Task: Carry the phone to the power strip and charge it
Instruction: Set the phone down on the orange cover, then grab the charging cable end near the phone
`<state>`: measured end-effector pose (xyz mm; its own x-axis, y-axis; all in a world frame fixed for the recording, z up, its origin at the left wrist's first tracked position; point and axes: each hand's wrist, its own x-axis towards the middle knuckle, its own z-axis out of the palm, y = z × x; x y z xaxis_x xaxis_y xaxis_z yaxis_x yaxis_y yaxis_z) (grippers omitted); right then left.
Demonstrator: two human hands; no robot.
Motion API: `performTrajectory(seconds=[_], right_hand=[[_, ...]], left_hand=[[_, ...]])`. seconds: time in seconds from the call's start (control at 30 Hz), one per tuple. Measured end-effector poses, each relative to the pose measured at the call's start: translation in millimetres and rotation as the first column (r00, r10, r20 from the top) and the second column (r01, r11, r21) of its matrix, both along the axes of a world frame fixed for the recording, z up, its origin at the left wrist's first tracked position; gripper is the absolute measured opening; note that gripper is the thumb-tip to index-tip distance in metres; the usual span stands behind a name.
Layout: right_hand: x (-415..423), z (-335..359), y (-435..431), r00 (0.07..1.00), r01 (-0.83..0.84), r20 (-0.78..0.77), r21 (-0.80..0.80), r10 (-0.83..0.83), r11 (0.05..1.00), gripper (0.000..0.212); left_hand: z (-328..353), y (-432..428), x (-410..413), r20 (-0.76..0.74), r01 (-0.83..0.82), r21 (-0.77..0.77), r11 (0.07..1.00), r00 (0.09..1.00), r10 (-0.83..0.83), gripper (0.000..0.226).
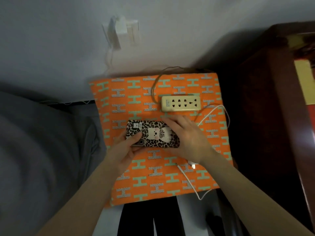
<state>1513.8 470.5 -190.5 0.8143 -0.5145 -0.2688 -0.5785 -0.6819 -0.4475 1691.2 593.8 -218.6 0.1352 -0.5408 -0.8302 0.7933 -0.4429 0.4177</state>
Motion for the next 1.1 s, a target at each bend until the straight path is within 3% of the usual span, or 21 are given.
performTrajectory(seconds=[0.1, 0.2, 0.27, 0.37, 0.5, 0.53, 0.6, 0.7, 0.73, 0.87, 1.1], right_hand=[[-9.3, -2.3, 6.9, 0.985, 0.139, 0.098, 0.042, -0.143, 0.989, 0.085], [-29.6, 3.1, 21.0, 0.901, 0.362, 0.261, -0.014, -0.346, 0.932, 0.035], [-45.0, 2.3, 38.1, 0.943, 0.296, 0.189, -0.102, -0.273, 0.95, 0.014], [-59.9, -4.7, 70.3, 0.992, 0.102, -0.062, -0.153, -0.113, 0.983, 0.025], [-66.5, -15.1, 89.7, 0.97, 0.148, -0.178, -0.1, -0.164, 0.984, 0.017], [-67.3, -14.8, 91.0, 0.97, 0.188, -0.147, -0.061, -0.195, 0.98, 0.013], [-70.4, -5.3, 87.7, 0.93, 0.367, -0.049, 0.177, -0.365, 0.913, 0.018], [-69.4, 21.1, 73.1, 0.726, 0.494, 0.063, 0.646, -0.685, 0.582, 0.01], [-68.3, 31.4, 67.3, 0.674, 0.476, 0.127, 0.679, -0.727, 0.559, 0.007], [-52.8, 63.0, 57.6, 0.643, 0.41, 0.304, 0.639, -0.703, 0.651, 0.01], [-44.4, 75.4, 58.0, 0.649, 0.431, 0.337, 0.576, -0.682, 0.695, 0.007]], left_hand=[[-8.0, 6.8, 2.2, -0.005, -0.035, 0.018, 0.999, 0.999, 0.035, 0.044], [-10.4, 15.4, 10.7, -0.01, -0.084, 0.022, 0.996, 0.996, 0.084, 0.048], [-11.8, 21.4, 16.3, -0.026, -0.098, 0.028, 0.995, 0.995, 0.099, 0.046], [-13.2, 29.0, 22.0, -0.034, -0.106, 0.042, 0.994, 0.994, 0.107, 0.046], [-13.2, 39.5, 22.5, -0.099, -0.119, 0.036, 0.992, 0.988, 0.122, 0.045], [-13.1, 42.9, 21.2, -0.123, -0.12, 0.03, 0.992, 0.985, 0.122, 0.041], [-12.3, 49.7, 17.8, -0.172, -0.12, -0.002, 0.993, 0.978, 0.118, 0.036], [-9.9, 58.0, 12.5, -0.224, -0.161, -0.054, 0.985, 0.964, 0.145, 0.038], [-7.6, 59.6, 9.8, -0.234, -0.178, -0.07, 0.982, 0.96, 0.157, 0.036], [-3.1, 61.9, 0.1, -0.207, -0.185, -0.102, 0.977, 0.965, 0.161, 0.033], [1.0, 59.5, -8.8, -0.149, -0.112, -0.11, 0.988, 0.984, 0.095, 0.026]])
